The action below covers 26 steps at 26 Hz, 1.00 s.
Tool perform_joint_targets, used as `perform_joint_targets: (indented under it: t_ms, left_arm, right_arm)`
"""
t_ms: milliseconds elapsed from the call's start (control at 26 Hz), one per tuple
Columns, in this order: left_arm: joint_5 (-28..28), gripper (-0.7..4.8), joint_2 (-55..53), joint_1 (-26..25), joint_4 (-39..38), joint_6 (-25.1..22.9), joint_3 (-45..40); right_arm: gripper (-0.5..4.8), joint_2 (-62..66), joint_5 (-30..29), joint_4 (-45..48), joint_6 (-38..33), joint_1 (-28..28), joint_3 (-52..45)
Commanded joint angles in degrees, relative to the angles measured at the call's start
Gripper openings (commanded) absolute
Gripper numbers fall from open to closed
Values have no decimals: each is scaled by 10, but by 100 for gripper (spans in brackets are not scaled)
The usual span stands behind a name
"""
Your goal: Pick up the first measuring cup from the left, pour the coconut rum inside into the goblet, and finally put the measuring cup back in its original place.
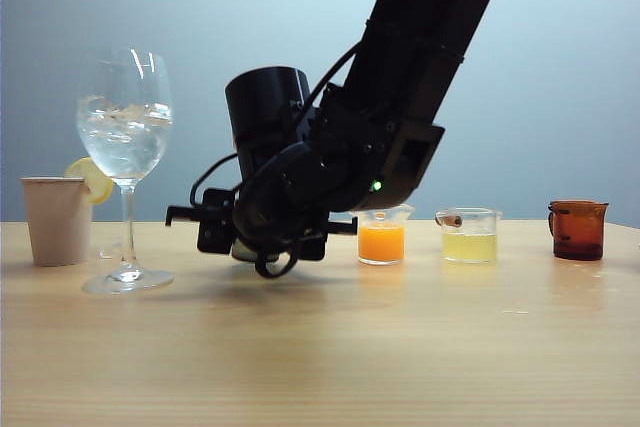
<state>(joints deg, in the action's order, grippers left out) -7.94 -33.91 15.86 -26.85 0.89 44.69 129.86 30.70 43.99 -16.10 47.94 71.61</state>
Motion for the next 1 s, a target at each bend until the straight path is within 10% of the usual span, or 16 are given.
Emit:
perform_joint_targets:
  t_ms: [38,999]
  left_arm:
    - [-2,-3,1,-1,6,-2,1]
    - [-2,-3,1,-1,6,-2,2]
  right_arm:
    - [202,2,19,-5,0,-7,20]
    - [202,44,17,-30,64,-1,65]
